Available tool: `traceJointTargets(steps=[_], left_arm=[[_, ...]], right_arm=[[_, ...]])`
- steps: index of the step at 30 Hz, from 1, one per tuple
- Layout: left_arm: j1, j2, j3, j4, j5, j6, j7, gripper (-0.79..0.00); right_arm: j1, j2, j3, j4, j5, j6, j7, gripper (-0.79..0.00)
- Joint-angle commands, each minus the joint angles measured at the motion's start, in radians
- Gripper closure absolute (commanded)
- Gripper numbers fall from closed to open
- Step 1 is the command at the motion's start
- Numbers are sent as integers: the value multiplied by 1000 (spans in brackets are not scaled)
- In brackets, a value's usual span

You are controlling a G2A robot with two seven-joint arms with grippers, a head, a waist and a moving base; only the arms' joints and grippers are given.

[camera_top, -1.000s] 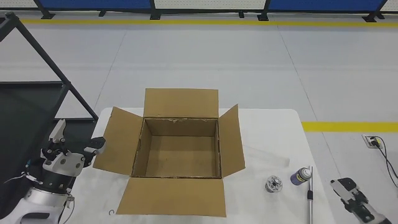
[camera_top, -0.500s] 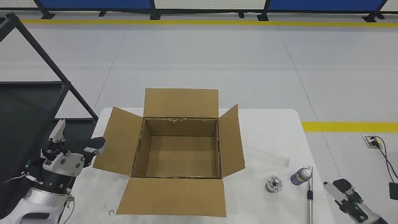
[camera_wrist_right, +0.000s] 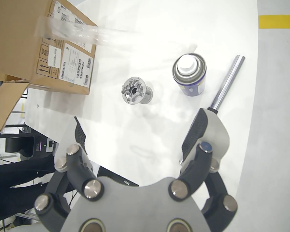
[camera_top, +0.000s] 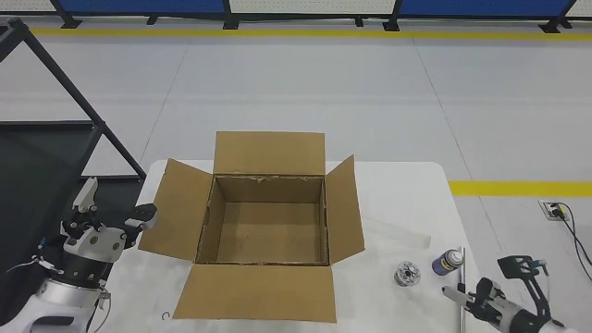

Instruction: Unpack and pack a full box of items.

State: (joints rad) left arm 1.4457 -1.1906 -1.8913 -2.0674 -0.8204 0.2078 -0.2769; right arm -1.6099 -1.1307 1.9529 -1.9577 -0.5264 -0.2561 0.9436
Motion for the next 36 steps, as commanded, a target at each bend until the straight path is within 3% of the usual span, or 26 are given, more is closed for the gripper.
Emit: traceJointTargets(steps=[1, 12, 30, 36], left_arm=[[0, 0, 0, 0, 0, 0, 0, -785], [0, 0, 0, 0, 0, 0, 0, -785], [0, 0, 0, 0, 0, 0, 0, -785], [0, 0, 0, 0, 0, 0, 0, -785]], right_arm=[[12, 4, -9, 9, -26, 7, 12, -785], [136, 22, -106, 127, -230, 125, 55, -785], [138, 22, -111, 144, -235, 143, 40, -785], [197, 31, -146, 215, -287, 151, 86, -785]])
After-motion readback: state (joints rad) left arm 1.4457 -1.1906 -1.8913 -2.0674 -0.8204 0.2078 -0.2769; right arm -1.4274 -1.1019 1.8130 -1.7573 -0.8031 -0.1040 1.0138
